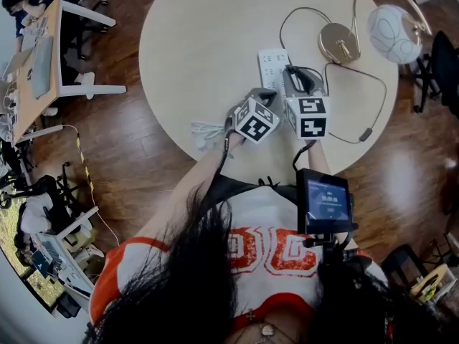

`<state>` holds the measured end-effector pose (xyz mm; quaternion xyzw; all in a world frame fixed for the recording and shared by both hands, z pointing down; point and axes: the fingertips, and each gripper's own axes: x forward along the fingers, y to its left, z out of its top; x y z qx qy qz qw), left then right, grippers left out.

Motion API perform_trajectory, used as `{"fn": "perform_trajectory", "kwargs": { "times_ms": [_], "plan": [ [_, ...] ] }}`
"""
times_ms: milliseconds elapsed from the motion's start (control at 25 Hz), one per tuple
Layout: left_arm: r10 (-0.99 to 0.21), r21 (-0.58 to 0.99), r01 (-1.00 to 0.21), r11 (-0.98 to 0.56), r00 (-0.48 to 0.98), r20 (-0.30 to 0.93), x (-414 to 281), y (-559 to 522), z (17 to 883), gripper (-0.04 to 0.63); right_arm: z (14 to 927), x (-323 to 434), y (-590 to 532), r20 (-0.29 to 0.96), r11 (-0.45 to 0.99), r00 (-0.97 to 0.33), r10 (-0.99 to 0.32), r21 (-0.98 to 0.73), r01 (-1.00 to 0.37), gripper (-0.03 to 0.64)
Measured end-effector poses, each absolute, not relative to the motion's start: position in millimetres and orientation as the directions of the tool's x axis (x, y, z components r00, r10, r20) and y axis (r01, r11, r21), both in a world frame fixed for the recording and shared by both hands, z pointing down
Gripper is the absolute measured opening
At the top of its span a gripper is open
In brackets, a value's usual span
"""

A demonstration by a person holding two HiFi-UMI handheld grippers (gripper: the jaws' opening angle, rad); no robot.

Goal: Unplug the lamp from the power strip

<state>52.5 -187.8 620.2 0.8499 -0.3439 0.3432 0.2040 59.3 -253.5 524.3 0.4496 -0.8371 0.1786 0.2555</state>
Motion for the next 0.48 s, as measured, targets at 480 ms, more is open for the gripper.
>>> {"fn": "perform_trajectory", "kwargs": {
  "times_ms": [480],
  "plan": [
    [-0.448, 0.137, -0.729, -0.67, 0.545, 0.708, 50.5, -190.4, 623.7, 0.0, 595.1, 156.5, -213.7, 0.767, 0.345, -0.345, -0.541, -0.171, -0.923, 0.089]
  ]
}}
